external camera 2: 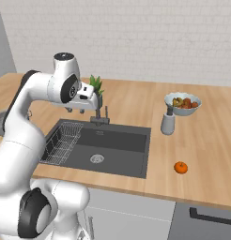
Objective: Put the colander in the sink, put the apple, orange in the colander, and turn on the sink faucet and pour water over the colander.
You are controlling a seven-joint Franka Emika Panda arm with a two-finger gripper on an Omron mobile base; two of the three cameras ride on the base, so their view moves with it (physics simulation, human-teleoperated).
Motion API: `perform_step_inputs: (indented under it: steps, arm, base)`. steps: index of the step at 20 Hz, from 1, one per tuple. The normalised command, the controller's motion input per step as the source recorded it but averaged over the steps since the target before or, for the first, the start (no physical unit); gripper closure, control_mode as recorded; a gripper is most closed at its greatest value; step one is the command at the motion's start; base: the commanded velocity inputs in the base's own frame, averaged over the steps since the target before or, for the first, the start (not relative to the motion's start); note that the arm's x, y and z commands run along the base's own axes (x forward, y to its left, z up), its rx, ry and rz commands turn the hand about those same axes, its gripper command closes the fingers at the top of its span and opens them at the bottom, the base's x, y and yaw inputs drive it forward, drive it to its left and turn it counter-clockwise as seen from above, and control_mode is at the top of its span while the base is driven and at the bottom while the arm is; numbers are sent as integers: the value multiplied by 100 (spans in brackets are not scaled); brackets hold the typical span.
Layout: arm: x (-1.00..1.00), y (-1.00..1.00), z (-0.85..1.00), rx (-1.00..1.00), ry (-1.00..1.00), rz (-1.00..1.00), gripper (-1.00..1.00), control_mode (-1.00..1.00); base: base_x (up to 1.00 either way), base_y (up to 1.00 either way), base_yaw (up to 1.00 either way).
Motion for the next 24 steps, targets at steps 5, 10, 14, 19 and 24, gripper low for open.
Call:
perform_step_inputs:
  steps: [5, 10, 14, 19, 24]
  arm:
    - [-14, 0, 0, 0, 2, 0, -100, -100]
    - [-56, 33, -8, 0, 12, 5, -100, -100]
    - [-49, 31, -9, 0, 23, 13, -100, -100]
    - [-28, 65, -16, 0, 19, 10, -100, -100]
    - [-2, 87, -3, 0, 10, 0, -100, -100]
  base:
    - [0, 0, 0]
    - [0, 0, 0]
    - [0, 0, 0]
    - [0, 0, 0]
    - [0, 0, 0]
